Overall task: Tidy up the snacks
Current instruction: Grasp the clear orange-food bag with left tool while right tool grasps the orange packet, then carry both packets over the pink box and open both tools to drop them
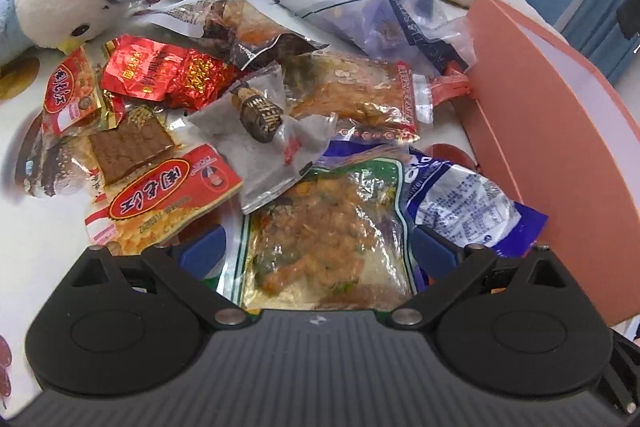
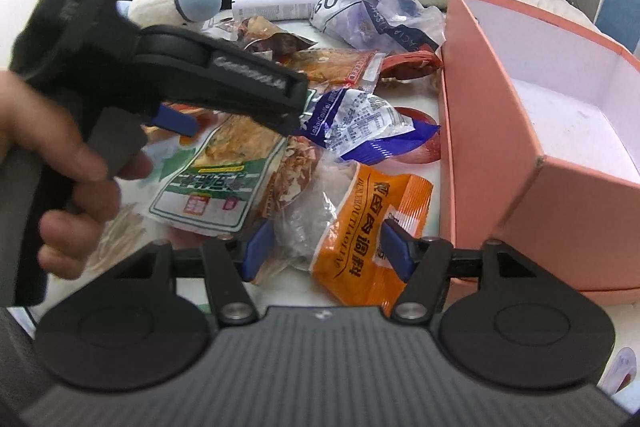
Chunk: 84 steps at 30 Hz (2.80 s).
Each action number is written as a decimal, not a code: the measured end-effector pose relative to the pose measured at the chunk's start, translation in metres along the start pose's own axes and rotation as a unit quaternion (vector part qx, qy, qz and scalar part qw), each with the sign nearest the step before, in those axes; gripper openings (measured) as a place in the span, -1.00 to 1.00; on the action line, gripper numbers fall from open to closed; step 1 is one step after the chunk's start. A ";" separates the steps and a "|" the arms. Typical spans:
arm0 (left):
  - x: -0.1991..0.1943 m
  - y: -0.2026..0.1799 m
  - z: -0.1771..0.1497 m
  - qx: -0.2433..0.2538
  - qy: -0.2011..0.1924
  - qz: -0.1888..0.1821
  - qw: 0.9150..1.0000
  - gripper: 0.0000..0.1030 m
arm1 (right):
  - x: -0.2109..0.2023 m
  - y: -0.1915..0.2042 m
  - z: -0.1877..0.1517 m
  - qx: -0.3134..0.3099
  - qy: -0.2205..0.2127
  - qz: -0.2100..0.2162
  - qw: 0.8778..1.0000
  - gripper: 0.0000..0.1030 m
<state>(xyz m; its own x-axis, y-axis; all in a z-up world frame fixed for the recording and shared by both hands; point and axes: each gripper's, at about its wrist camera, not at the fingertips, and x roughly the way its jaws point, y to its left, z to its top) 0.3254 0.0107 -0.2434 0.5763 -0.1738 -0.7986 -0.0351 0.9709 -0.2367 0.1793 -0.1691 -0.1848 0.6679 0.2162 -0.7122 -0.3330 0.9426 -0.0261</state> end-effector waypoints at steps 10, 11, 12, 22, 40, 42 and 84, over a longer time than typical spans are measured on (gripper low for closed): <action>-0.004 -0.004 -0.009 0.031 -0.009 0.018 0.999 0.69 | -0.001 0.005 -0.003 -0.024 -0.008 -0.011 1.000 0.13; -0.007 -0.007 -0.010 0.041 -0.011 0.020 0.999 0.68 | -0.002 0.005 -0.003 -0.025 -0.009 -0.011 1.000 0.12; -0.010 -0.009 -0.011 0.048 -0.012 0.022 0.999 0.65 | -0.004 0.005 -0.003 -0.024 -0.011 -0.010 1.000 0.11; -0.042 -0.020 -0.044 0.069 -0.004 0.021 0.997 0.52 | -0.029 0.003 -0.016 -0.024 -0.019 -0.018 0.999 0.04; -0.117 -0.020 -0.090 0.032 -0.006 0.010 0.999 0.52 | -0.077 -0.006 -0.035 0.006 -0.023 0.013 1.000 -0.08; -0.125 -0.020 -0.090 0.029 -0.008 0.008 1.000 0.53 | -0.080 -0.008 -0.034 0.014 -0.023 0.014 1.000 -0.11; -0.208 -0.153 -0.016 0.132 -0.113 -0.076 0.982 0.53 | -0.188 -0.091 0.021 0.082 -0.159 -0.051 0.983 -0.30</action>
<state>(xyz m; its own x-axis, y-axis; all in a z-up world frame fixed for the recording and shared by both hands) 0.1977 -0.1046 -0.0505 0.7259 -0.3076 -0.6152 0.2605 0.9507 -0.1681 0.0981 -0.2899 -0.0343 0.8751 0.1623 -0.4560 -0.1591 0.9862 0.0455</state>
